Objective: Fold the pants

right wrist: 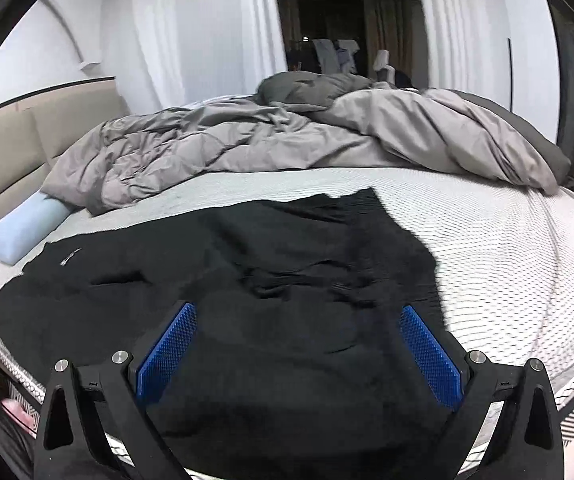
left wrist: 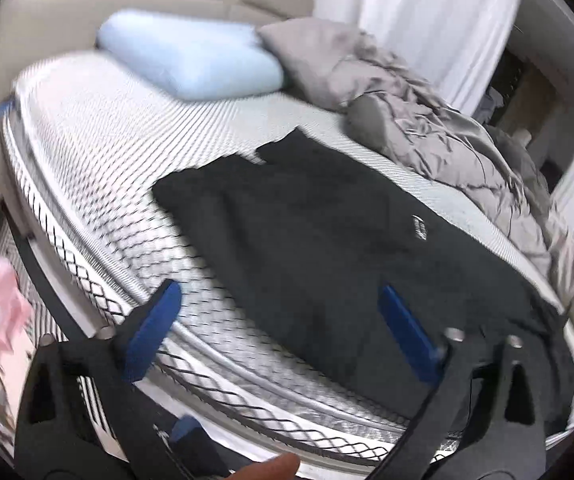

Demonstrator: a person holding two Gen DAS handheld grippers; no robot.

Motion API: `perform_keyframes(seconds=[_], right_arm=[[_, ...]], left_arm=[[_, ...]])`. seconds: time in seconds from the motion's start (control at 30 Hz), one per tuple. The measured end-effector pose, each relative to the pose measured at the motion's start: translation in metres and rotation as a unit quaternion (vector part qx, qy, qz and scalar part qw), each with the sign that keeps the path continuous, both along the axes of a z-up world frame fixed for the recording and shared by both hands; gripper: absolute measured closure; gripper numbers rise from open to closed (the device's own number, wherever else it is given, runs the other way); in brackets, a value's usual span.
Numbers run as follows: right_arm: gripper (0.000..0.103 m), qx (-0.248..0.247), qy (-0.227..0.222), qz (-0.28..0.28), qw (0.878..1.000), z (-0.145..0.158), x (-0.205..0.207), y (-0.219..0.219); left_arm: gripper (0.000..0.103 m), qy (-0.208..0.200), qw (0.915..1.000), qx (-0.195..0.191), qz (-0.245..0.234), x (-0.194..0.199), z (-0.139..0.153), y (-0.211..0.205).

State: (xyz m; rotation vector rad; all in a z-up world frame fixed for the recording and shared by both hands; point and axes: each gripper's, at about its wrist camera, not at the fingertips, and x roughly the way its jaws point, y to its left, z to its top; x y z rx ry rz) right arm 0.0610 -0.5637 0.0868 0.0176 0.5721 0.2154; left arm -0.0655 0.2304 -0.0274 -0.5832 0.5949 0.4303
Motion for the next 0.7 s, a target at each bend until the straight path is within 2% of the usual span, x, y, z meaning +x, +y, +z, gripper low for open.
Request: perform_keyframes(seconds=[0.07,0.1,0.17,0.2,0.3,0.33,0.43,0.47,0.57,0.63,0.7], right_arm=[[0.0,-0.004,0.004,-0.01,1.0,0.002,0.005,-0.008],[0.0,-0.006,0.004,-0.016,1.0,0.002,0.007,-0.013],[0.0,-0.002,0.004,-0.023,1.0,0.003,0.007,-0.021],[0.0,0.0,0.004,-0.025,1.0,0.004,0.007,-0.023],[0.0,0.01,0.006,-0.031,0.999,0.004,0.006,-0.032],[0.0,0.014,0.008,-0.032,0.999,0.003,0.005,-0.032],[0.0,0.031,0.013,-0.033,0.999,0.002,0.001,-0.036],[0.0,0.037,0.015,-0.032,0.999,0.002,-0.002,-0.038],[0.0,0.05,0.029,-0.032,0.998,0.0,-0.012,-0.046],[0.0,0.053,0.035,-0.045,0.997,-0.003,-0.023,-0.055],[0.0,0.087,0.04,-0.053,0.994,-0.012,-0.035,-0.069]], left_arm=[[0.024,0.002,0.9997,-0.024,-0.005,-0.001,-0.011,0.026],[0.024,0.004,0.9995,-0.03,-0.01,0.0,-0.016,0.034],[0.038,0.014,0.9975,-0.064,-0.024,0.009,-0.028,0.052],[0.041,0.017,0.9965,-0.077,-0.03,0.014,-0.032,0.057],[0.053,0.011,0.9962,-0.078,-0.038,0.03,-0.036,0.076],[0.062,0.013,0.9964,-0.076,-0.037,0.035,-0.037,0.082],[0.099,0.015,0.9958,-0.089,-0.014,0.049,-0.04,0.098],[0.1,0.006,0.9959,-0.09,-0.009,0.048,-0.037,0.097],[0.101,-0.026,0.9977,-0.062,0.001,0.032,-0.022,0.093],[0.102,-0.03,0.9983,-0.049,-0.001,0.03,-0.015,0.091],[0.101,-0.027,0.9988,-0.039,-0.002,0.027,-0.014,0.093]])
